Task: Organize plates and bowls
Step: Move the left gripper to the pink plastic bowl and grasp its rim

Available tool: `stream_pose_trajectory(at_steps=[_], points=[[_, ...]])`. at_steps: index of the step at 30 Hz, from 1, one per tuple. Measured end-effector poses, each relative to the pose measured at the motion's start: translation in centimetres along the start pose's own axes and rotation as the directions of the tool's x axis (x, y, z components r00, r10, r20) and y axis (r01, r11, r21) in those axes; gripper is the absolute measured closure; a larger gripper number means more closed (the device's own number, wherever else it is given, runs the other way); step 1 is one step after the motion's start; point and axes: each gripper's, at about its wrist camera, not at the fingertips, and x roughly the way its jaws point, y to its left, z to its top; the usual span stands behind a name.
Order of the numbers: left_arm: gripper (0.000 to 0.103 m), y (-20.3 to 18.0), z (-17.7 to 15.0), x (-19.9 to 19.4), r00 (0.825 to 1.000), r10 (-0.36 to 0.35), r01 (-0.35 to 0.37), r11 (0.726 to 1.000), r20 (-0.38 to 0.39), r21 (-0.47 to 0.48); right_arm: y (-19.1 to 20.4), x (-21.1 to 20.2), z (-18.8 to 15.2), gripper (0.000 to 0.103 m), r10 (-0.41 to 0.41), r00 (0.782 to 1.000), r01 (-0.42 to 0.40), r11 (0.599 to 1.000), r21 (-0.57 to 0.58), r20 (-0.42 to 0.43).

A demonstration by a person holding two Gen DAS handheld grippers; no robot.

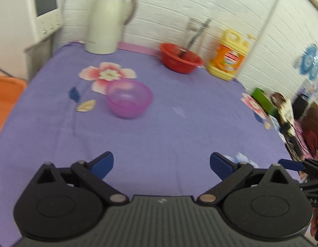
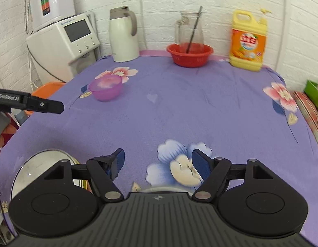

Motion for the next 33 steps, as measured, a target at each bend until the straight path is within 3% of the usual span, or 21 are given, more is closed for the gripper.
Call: stream_pose_trajectory(at_steps=[9,15,22,26,33], points=[[0.003,6.6,4.3,3.5,0.997,0.049,-0.04,0.989,0.063,-0.141,2.7,7.9,5.5,0.0,0.056,0.998,-0.058,0.997,-0.059,-0.04],[0.003,8.8,7.1,8.6,0.998,0.049,-0.041,0.983,0.039,-0.179,5.1,14.5,8.1,0.0,0.115,0.989,-0.121,0.99,-0.068,-0.087],[0.003,8.2,8.7,14.7,0.999,0.045,-0.045,0.993,-0.001,-0.109,8.4,22.0,9.3,0.0,0.118,0.98,-0.141,0.98,-0.143,-0.158],[0.003,8.2,8.8,16.2,0.999,0.053,-0.053,0.997,-0.005,-0.058,8.9,23.4,8.8,0.0,0.104,0.985,-0.131,0.971,-0.199,-0.138],[0.006,8.4,8.7,17.7,0.997,0.072,-0.072,0.997,0.002,0.034,8.3,23.9,8.1,0.0,0.149,0.985,-0.165,0.961,-0.223,-0.088]])
